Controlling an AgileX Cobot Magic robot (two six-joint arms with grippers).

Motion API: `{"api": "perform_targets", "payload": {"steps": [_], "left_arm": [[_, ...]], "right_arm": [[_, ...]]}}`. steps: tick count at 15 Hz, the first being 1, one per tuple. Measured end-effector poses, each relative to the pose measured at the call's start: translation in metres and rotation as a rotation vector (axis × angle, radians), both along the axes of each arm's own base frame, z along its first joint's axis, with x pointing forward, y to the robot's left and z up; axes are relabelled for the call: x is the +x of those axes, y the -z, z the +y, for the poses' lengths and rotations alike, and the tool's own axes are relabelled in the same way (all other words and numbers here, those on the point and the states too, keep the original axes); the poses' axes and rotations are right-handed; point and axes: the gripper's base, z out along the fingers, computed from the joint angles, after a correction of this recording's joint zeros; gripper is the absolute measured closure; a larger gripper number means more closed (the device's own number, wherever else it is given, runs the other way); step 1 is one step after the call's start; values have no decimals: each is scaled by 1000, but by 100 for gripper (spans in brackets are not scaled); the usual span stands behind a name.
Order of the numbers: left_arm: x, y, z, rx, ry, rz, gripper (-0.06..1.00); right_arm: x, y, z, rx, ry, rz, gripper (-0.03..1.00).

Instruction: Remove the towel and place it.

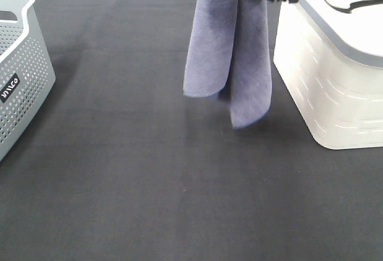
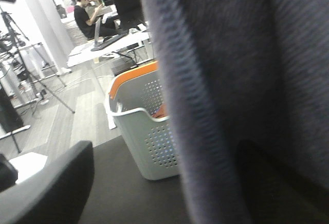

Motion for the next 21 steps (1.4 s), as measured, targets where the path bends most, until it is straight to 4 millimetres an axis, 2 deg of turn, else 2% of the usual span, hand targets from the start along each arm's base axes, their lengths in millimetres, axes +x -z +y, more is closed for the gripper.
{"api": "perform_targets", "payload": {"steps": [3, 5, 9, 13, 16, 21], "left_arm": [[1, 2, -1, 3, 0, 4, 94], [3, 5, -3, 8, 0, 9, 94], [6, 10, -6, 16, 0, 18, 94], [9, 14, -8, 23, 0, 25, 94], [9, 14, -8, 28, -2, 21, 94], [9, 14, -7, 31, -4, 17, 94]], "right_arm": [[-9, 22, 19, -31, -194, 15, 23], [-14, 32, 20, -96, -261, 32, 23], [-15, 36, 19, -143, -277, 29, 23], [-3, 64, 21, -161, -274, 114, 23], [-6, 63, 21, -160, -297, 130, 25], [-10, 72, 18, -259, -323, 208, 27]]}}
